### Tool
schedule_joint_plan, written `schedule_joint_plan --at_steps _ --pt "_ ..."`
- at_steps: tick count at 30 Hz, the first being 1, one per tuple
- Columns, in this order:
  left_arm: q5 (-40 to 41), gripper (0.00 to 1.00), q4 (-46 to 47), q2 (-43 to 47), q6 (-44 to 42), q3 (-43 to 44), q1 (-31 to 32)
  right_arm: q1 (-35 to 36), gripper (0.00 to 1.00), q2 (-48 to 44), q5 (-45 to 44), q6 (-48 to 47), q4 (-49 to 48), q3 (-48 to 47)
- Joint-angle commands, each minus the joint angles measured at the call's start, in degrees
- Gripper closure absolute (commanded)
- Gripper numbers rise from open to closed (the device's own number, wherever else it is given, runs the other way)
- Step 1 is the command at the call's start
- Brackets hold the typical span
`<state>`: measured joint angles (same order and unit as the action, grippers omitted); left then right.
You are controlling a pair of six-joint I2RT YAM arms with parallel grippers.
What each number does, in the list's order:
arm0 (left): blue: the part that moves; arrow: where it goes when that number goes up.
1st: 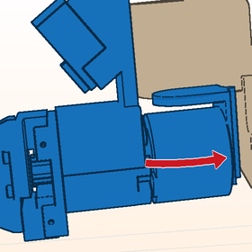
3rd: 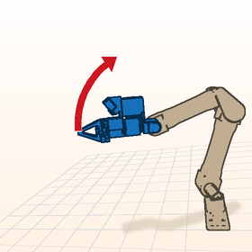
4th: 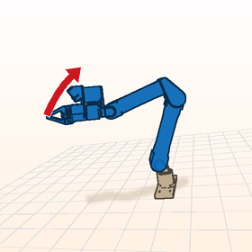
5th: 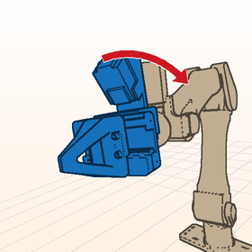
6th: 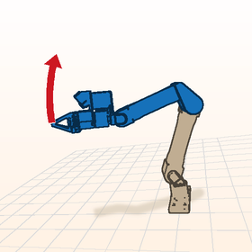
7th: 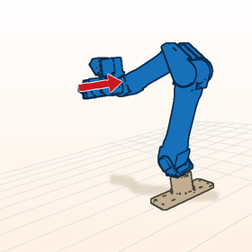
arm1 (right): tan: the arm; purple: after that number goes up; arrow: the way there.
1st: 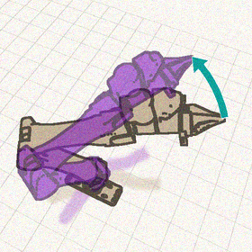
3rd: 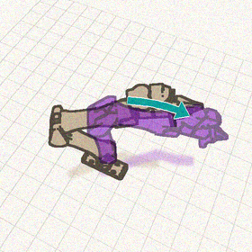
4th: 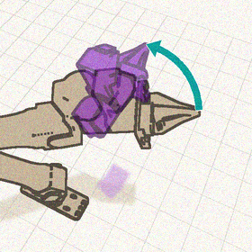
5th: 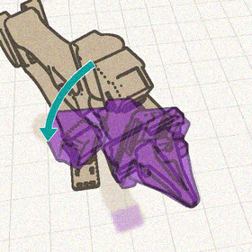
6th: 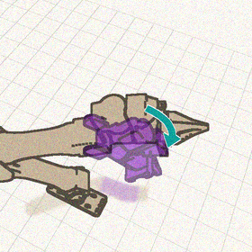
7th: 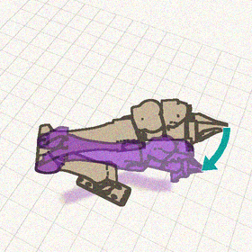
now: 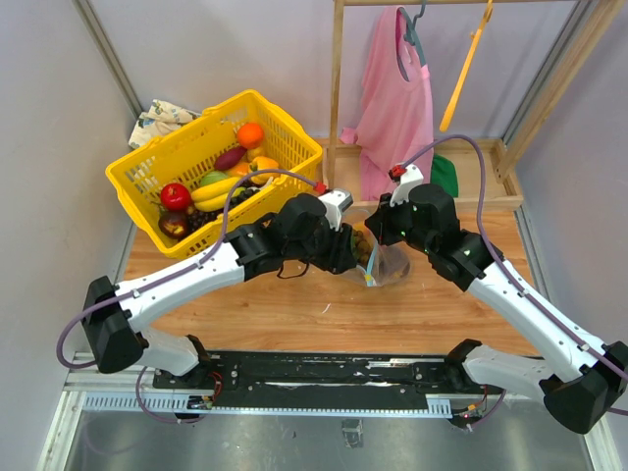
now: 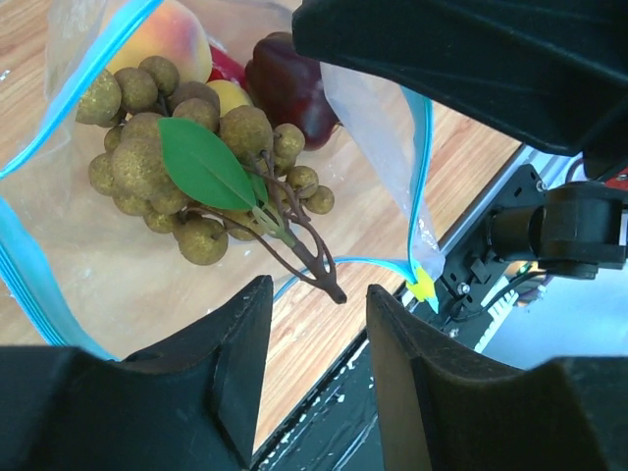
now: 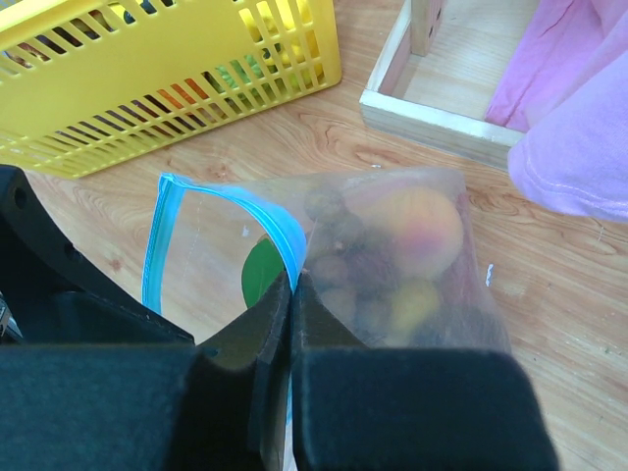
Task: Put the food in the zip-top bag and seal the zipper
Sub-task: Adjust the zipper food storage bag at the center of the board.
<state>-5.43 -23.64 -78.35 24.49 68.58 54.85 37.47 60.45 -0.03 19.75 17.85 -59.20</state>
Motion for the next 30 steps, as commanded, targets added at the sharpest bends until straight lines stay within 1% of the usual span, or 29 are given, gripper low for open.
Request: schedule_joint_plan --at_steps 1,4,7,11,14,22,25,30 --pt "0.14 0.55 -0.97 -1.34 -1.26 1.55 0.60 -1.44 0.99 -0.02 -0.68 0.45 -0.48 -0.33" --pt "-0.79 0.59 0.21 -2.40 -0.83 1.79 0.69 -1.53 0.99 -0.14 -0.49 0.40 -0.49 -0.35" --pt "-1.40 0.67 0.05 -3.38 -0.85 2.56 0.70 -1.62 0.99 -0.49 -0.64 0.36 -0.37 -0.30" --pt "-0.74 0.82 -0.48 -2.96 -1.19 3.52 0.70 -1.78 0.99 -0.60 -0.68 0.34 -0.36 -0.12" --pt "-0.03 0.88 -0.21 -1.67 -1.20 4.12 0.70 -1.79 0.99 -0.12 -0.47 0.22 -0.36 -0.05" --pt "2.73 0.91 -2.23 -0.30 -1.64 6.65 0.46 -1.88 0.99 -0.31 -0.46 -0.42 -0.30 1.33" --pt "2.58 0.91 -2.81 0.39 -1.39 7.03 -0.20 -1.94 0.99 -0.68 -1.20 -0.94 -0.17 2.41" --pt "0.08 0.92 -3.38 1.41 -0.89 6.83 -1.59 -2.27 0.99 -1.20 -1.96 -1.52 -0.06 3.59"
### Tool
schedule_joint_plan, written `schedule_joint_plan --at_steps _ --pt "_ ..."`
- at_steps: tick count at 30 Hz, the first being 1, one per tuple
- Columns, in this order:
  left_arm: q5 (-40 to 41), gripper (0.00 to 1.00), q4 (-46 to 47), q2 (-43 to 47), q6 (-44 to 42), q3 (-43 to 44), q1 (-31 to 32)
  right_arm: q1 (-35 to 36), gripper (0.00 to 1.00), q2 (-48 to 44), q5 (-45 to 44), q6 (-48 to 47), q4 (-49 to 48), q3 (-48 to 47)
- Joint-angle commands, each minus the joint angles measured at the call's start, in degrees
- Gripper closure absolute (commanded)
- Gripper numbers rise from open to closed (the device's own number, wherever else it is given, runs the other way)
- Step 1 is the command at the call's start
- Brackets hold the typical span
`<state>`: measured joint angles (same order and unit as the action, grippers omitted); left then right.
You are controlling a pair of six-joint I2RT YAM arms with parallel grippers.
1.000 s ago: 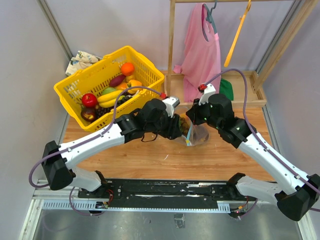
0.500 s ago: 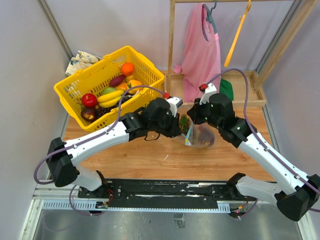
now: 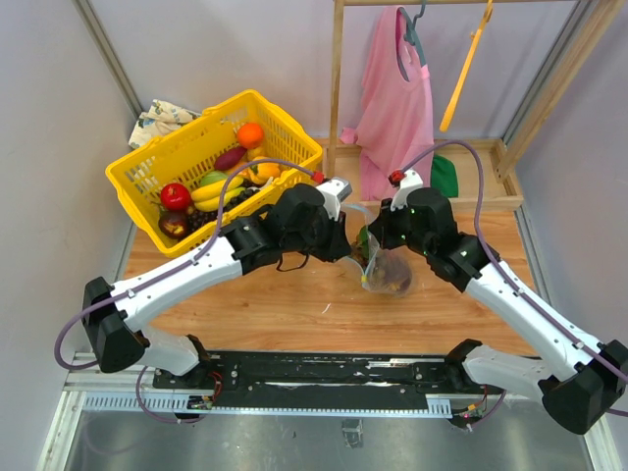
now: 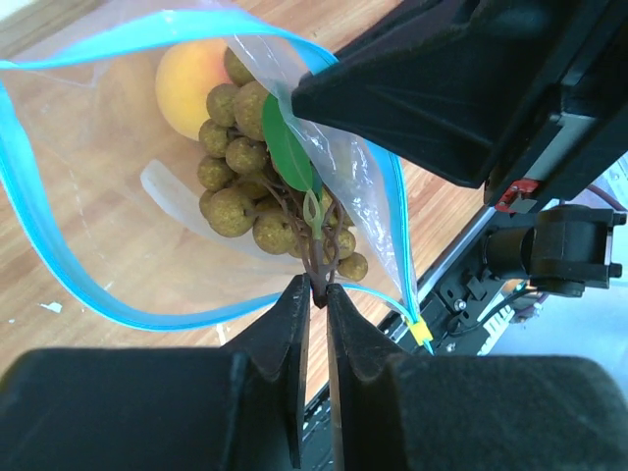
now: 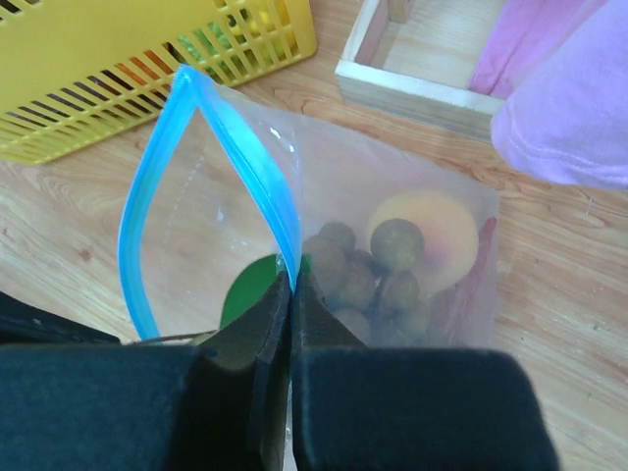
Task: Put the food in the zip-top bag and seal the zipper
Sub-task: Adjust the zipper food storage bag at the center of the board.
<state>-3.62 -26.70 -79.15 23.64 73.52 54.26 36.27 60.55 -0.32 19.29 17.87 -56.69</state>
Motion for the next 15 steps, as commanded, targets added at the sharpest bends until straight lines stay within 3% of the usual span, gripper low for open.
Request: schedule_joint_plan --at_steps 1,15 --pt "-1.86 0.92 -0.49 2.32 0.10 1.95 -1.20 -1.10 0.99 -1.38 -1.78 -1.22 -0.04 1.25" --pt "3.44 0.98 0.15 -3.09 3.91 4.23 -1.34 -1.06 0.99 -2.97 3.76 -1.35 -3.14 1.17"
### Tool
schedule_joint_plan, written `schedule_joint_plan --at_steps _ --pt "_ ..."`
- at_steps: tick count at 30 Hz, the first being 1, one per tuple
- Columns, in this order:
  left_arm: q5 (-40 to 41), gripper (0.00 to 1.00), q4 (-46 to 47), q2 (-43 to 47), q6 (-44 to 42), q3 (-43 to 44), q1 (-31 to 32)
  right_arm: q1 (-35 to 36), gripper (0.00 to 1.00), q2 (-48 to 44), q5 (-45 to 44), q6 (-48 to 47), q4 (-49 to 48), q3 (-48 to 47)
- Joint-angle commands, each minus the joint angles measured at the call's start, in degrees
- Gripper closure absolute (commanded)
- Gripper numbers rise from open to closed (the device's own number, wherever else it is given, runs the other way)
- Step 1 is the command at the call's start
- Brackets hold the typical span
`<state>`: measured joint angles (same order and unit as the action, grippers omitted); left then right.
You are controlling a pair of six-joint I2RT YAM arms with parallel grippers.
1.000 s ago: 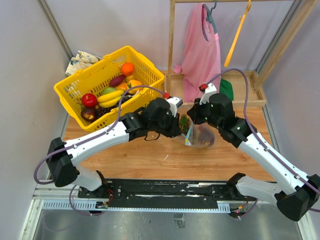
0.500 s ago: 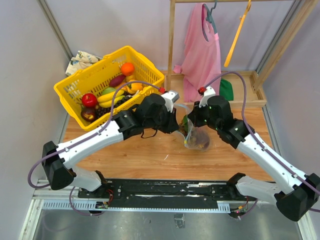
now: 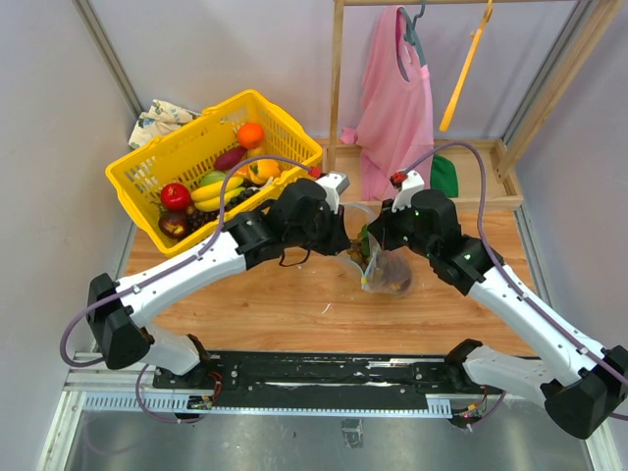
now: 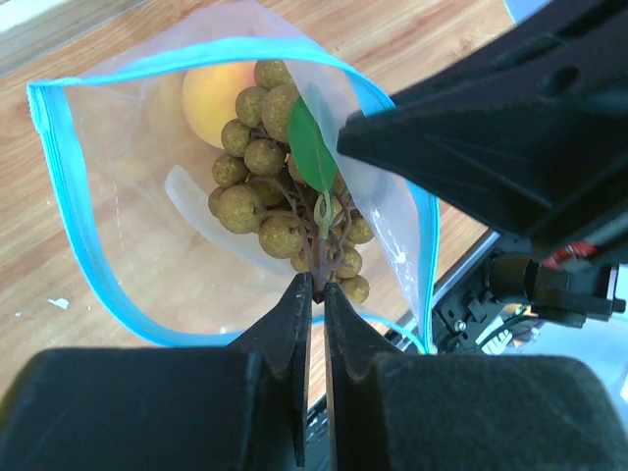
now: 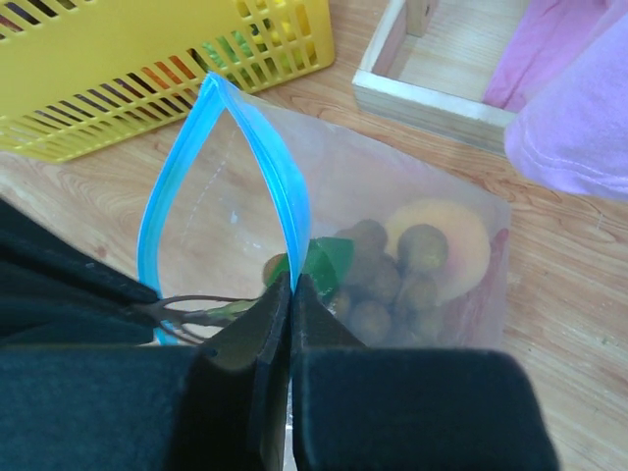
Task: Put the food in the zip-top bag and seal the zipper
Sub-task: Adjust the zipper food storage bag at the center of the board.
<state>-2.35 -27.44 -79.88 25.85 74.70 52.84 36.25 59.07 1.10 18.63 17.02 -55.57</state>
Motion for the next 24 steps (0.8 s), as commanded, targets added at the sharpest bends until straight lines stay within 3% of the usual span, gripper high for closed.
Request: schedule_joint_plan --at_steps 1,5,13,21,24 --pt "3.10 0.99 0.80 -2.85 1.75 3.53 0.38 -1.09 0.99 -1.54 2.85 -0.64 -2.67 -0.02" --pt "10.94 1.00 -1.23 -4.51 0.79 6.54 2.43 -1.09 0.99 -1.29 4.88 -0.29 -3.65 -0.56" --pt "29.47 1.00 2.41 0.15 -3.01 4.39 7.36 -1.09 0.99 -1.29 4.24 0.74 -3.66 -0.90" --pt "30.68 1.00 13.83 -1.82 -3.27 -4.75 10.50 -1.09 0.99 -1.00 4.34 1.21 -3.94 -1.47" --pt "27.13 0.95 16.55 -3.10 -2.24 -6.44 11.52 -1.08 0.99 -1.05 3.88 1.25 -3.93 -1.38"
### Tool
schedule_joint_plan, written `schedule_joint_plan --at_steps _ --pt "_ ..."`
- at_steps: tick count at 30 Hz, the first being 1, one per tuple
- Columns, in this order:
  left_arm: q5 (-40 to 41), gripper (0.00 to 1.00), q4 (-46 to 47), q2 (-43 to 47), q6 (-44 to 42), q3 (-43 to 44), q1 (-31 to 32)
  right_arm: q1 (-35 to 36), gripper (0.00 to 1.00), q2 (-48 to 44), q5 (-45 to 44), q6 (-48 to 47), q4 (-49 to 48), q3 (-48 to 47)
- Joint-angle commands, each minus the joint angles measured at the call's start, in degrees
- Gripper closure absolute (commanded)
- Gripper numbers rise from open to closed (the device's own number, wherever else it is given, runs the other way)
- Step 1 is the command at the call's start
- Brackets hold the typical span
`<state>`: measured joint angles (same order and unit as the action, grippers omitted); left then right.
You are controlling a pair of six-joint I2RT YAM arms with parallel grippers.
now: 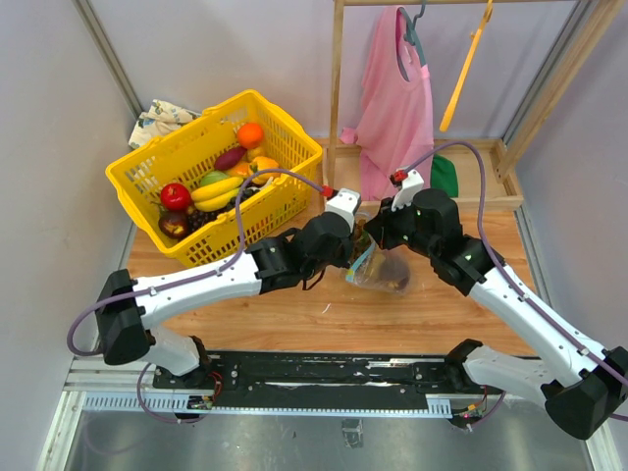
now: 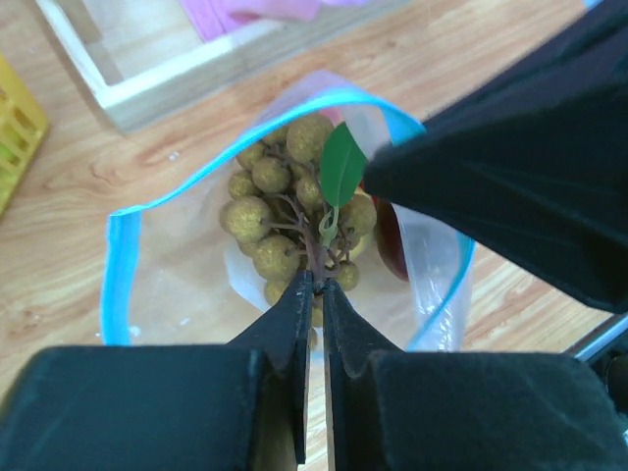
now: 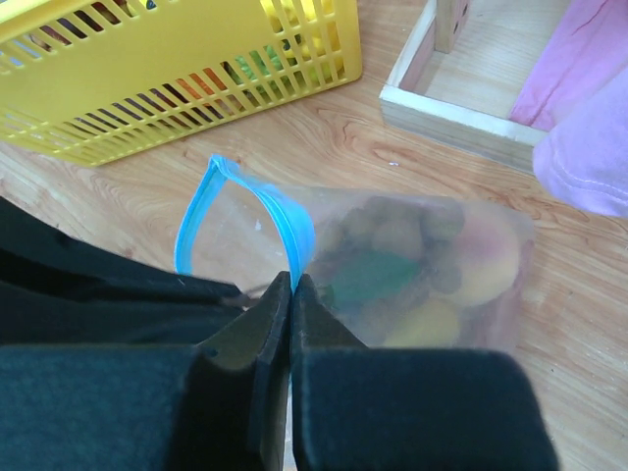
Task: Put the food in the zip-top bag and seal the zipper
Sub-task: Adjust the zipper food storage bag at the center of the board.
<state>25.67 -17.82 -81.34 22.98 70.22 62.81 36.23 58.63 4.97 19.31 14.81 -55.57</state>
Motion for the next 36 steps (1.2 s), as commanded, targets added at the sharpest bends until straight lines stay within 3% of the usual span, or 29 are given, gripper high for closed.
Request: schedule_joint_plan --at_steps 1,9,19,28,36 --pt "-2.95 0.92 7.75 -1.85 1.11 -2.40 1.60 -1.15 0.99 -0.67 -0.16 0.60 -1.71 -1.43" --pt "-15.14 0.72 11.03 -2.42 3.74 -4.11 1.60 -1.59 0.99 -1.40 -1.28 0.14 -1.28 -1.46" --pt "-10.03 0.47 5.82 4.26 4.40 -2.40 1.47 -2.23 0.99 -2.45 -2.15 -0.56 -0.22 -0.92" --pt "-4.30 0.40 -2.29 10.81 7.59 -3.46 0.39 -3.07 0.99 -2.99 -1.99 -0.81 0.20 -0.85" --pt "-8.14 0.41 -4.68 12.07 14.95 -10.35 -4.81 -3.40 0.98 -3.13 -1.46 -0.81 0.23 -0.85"
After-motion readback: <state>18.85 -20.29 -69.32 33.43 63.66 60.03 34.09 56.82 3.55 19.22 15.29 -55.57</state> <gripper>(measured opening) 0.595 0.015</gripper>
